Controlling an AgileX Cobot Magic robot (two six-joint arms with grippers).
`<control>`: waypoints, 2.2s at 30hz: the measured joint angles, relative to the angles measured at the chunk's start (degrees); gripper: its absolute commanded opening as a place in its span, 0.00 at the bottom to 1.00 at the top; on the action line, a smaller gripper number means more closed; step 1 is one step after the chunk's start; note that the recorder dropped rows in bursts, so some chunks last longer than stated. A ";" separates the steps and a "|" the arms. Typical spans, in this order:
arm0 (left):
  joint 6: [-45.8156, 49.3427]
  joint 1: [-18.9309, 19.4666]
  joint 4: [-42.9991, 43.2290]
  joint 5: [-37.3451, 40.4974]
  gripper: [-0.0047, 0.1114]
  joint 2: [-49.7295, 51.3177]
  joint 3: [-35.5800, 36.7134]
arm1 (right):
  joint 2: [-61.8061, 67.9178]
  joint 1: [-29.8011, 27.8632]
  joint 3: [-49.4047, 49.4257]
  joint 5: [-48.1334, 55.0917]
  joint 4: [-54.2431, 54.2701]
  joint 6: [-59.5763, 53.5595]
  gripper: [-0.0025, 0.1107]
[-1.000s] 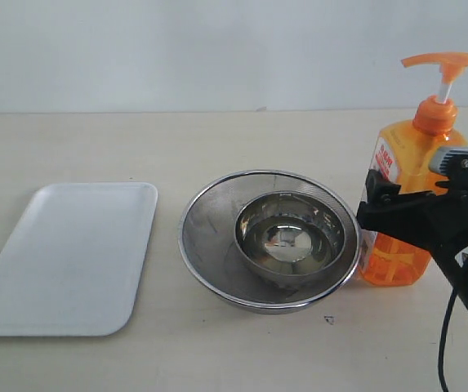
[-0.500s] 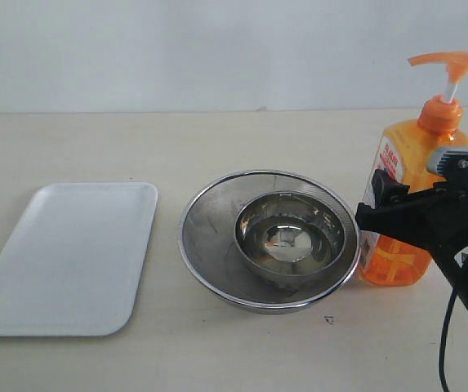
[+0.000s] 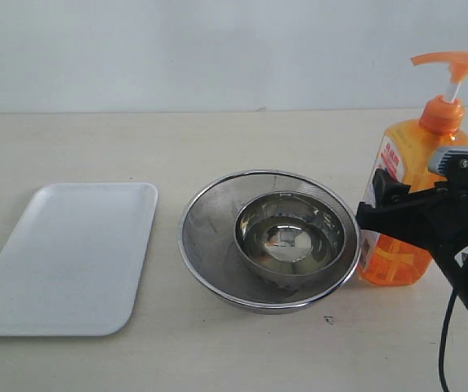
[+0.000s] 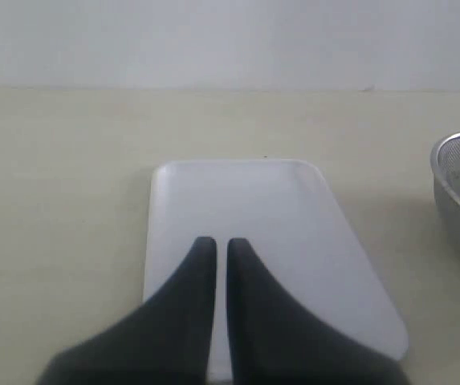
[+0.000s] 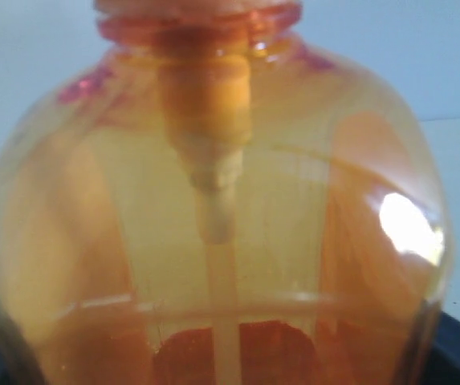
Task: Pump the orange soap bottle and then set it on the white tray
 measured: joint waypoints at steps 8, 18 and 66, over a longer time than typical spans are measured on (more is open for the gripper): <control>0.00 0.00 0.00 0.00 0.08 0.00 0.00 | 0.00 0.00 0.00 0.00 -0.23 -0.22 0.02; 0.00 0.00 0.00 0.00 0.08 0.00 0.00 | 0.09 0.00 0.11 0.00 -0.76 -1.57 0.02; 0.00 0.00 0.00 0.00 0.08 0.00 0.00 | -16.10 0.00 0.12 4.63 -2.78 -10.35 0.02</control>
